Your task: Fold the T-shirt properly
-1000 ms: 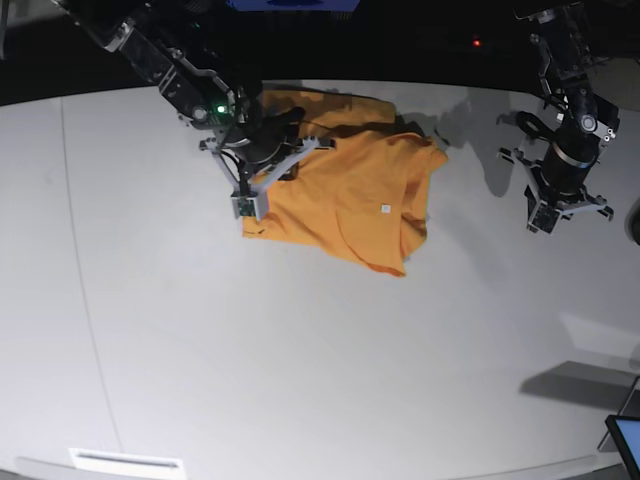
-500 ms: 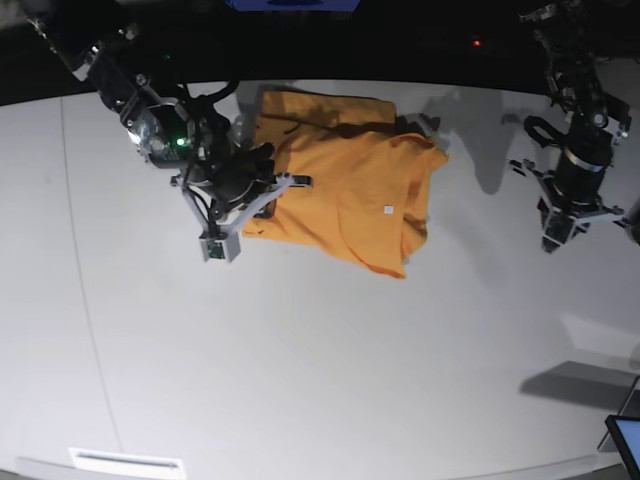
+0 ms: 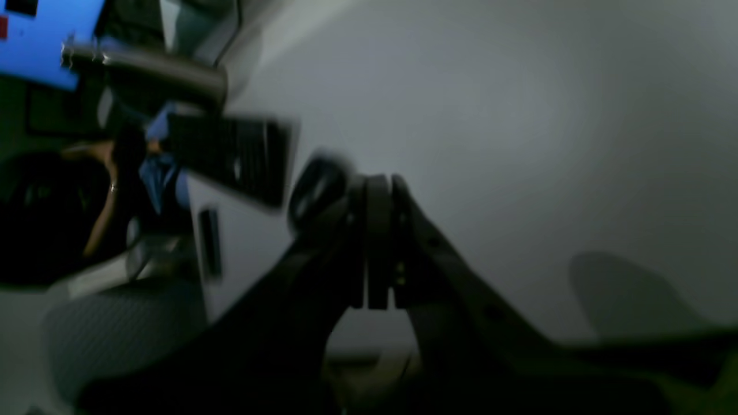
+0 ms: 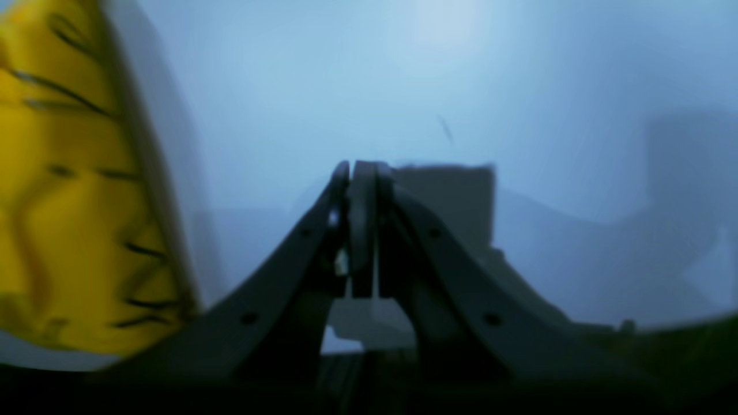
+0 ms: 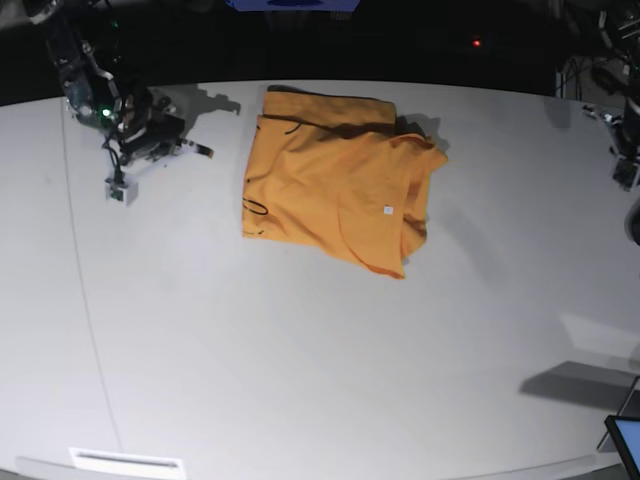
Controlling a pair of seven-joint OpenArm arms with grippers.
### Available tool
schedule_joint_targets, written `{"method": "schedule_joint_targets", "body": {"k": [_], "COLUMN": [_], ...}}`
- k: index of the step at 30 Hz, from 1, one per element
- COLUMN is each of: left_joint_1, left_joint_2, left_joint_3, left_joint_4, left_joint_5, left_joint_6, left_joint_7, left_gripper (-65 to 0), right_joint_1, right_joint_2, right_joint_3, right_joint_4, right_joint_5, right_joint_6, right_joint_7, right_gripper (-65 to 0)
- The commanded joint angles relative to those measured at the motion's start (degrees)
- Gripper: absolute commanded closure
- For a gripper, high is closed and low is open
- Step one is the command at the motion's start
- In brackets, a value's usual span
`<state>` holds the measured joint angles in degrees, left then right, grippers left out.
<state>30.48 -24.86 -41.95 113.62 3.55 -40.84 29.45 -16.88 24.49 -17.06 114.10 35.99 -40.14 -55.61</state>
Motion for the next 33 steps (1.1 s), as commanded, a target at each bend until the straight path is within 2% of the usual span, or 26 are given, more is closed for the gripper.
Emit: {"method": "schedule_joint_targets", "body": {"k": [1,5,8,12,14,17,19,21,22,24,28,31,33], "left_joint_1": [-0.4,-0.7,-0.7,-0.6,-0.8,-3.2,-4.9,-7.0,-8.3,-10.0,-13.3,-13.9,-14.0], "left_joint_2": [-1.9,-2.5,-2.2,-2.3,-2.1,-1.2,0.9,2.4,3.2,4.5,7.9,9.2,9.6], "left_joint_3": [-1.6,-3.3,-2.7,0.9,2.0,5.8,7.4,8.8,9.6,10.4,10.8,10.7,10.7], "left_joint_4": [1.1,1.1,1.5,1.2,1.1,0.9,0.7,0.6,0.5,0.5,0.6,0.5,0.5], "left_joint_5": [-2.7,-8.5,-9.0,-9.0,-9.6,-9.3,-9.0,-9.0,-9.1,-9.5,-9.6,-9.7,-11.2], "left_joint_6": [0.8,0.8,0.8,0.8,0.8,0.8,0.8,0.8,0.8,0.8,0.8,0.8,0.8], "left_joint_7": [-1.6,-1.7,-1.7,-1.7,-1.8,-5.8,-8.8,-10.6,-11.3,-12.0,-14.1,-14.9,-15.0], "left_gripper": [0.0,0.0,0.0,0.0,0.0,0.0,0.0,0.0,0.0,0.0,0.0,0.0,0.0], "right_joint_1": [0.6,0.1,-1.1,-4.8,-8.0,-14.4,-17.6,-19.5,-19.8,-19.6,-16.1,-14.3,-13.4], "right_joint_2": [0.5,0.6,0.8,4.5,6.5,8.3,7.4,3.6,0.3,-6.2,-20.1,-27.6,-29.9], "right_joint_3": [0.9,2.2,5.8,15.1,18.7,23.9,27.9,32.5,35.0,39.0,45.5,50.7,54.1], "right_joint_4": [1.1,1.2,1.2,1.2,1.2,1.1,0.9,0.8,0.8,0.6,-1.2,-2.9,-3.6], "right_joint_5": [-0.4,-0.4,-0.7,-0.8,-0.8,-0.8,-0.8,-1.7,-3.6,-8.8,-20.6,-23.4,-23.5], "right_joint_6": [0.1,0.1,0.1,0.1,0.1,0.1,0.1,0.1,2.0,11.6,33.0,45.2,50.3], "right_joint_7": [2.5,3.6,2.6,5.0,11.5,28.5,40.5,49.9,54.2,60.0,70.5,75.4,75.6], "right_gripper": [0.0,0.0,0.0,0.0,0.0,0.0,0.0,0.0,0.0,0.0,0.0,0.0,0.0]}}
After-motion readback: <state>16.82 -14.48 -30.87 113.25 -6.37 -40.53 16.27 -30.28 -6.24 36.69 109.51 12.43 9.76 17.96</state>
